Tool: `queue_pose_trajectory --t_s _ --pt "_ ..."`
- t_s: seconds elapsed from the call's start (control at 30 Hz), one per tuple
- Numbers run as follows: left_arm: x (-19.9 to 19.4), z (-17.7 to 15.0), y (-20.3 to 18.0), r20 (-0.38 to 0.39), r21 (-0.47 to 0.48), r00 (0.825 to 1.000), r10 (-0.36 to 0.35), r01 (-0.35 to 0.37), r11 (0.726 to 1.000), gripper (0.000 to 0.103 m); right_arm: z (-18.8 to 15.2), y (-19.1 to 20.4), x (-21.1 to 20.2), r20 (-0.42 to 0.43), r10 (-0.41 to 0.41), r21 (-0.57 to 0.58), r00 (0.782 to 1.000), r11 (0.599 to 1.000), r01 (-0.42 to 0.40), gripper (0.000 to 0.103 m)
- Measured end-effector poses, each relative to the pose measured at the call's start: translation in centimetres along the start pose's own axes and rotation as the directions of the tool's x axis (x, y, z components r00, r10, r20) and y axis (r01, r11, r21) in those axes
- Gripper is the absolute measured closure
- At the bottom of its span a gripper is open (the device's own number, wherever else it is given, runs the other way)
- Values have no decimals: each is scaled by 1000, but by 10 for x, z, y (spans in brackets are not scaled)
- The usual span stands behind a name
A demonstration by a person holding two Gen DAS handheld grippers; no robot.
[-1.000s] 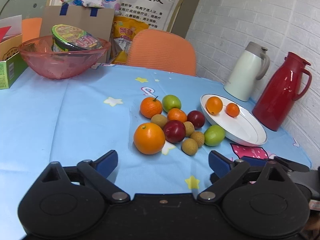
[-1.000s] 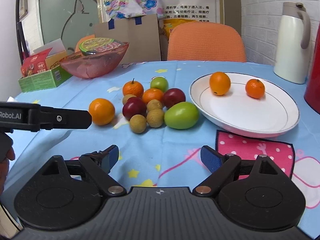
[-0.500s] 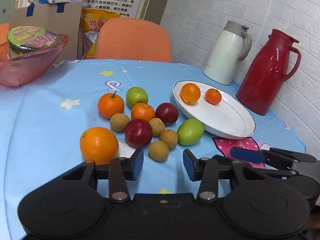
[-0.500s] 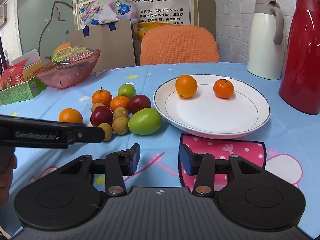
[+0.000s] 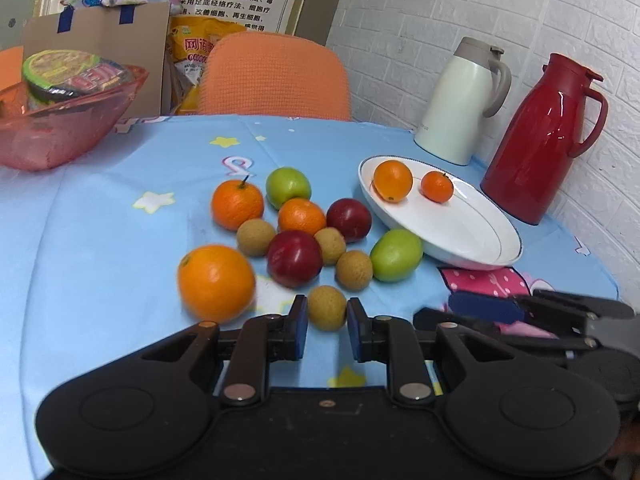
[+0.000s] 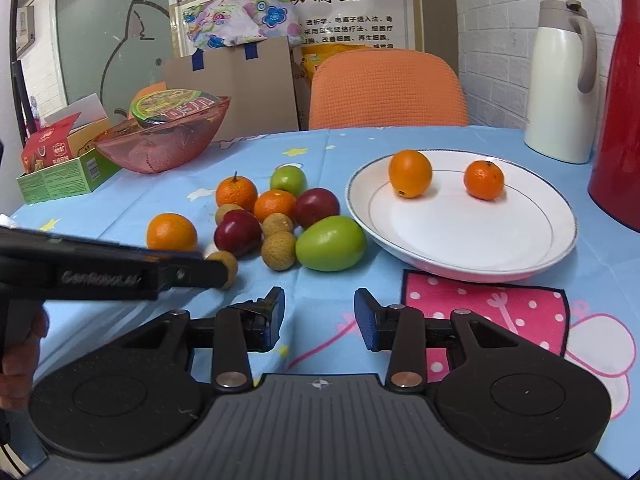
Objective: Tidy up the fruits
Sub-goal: 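Grasp a longan with the right tool while the left tool grasps a brown kiwi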
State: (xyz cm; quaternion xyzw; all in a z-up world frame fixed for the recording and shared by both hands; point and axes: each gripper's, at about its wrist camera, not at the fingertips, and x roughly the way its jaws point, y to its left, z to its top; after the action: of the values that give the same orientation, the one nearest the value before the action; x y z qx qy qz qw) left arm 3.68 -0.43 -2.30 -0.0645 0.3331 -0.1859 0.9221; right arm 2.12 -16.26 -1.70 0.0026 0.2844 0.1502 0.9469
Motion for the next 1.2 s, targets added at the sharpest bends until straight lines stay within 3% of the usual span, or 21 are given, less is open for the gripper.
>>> queue_pose_trajectory --t_s 0.27,0.47,0.57,1.13,1.2 --pt "-30 -16 16 10 -46 1000 7 -7 999 43 14 21 27 -11 56 -19 998 998 -56 48" --pt "-39 -16 28 23 -82 1000 13 -11 997 42 20 34 39 -13 12 -41 1000 999 -12 48" --pt "-39 -18 30 20 -90 1000 19 -17 996 35 21 40 44 -12 -17 -68 1000 998 17 48" --pt "-45 -22 28 28 -104 999 18 -15 994 20 35 58 57 10 -80 -216 997 973 81 49" --pt "-45 -21 29 29 -110 999 21 -18 994 10 37 61 58 19 -98 -247 995 964 99 48"
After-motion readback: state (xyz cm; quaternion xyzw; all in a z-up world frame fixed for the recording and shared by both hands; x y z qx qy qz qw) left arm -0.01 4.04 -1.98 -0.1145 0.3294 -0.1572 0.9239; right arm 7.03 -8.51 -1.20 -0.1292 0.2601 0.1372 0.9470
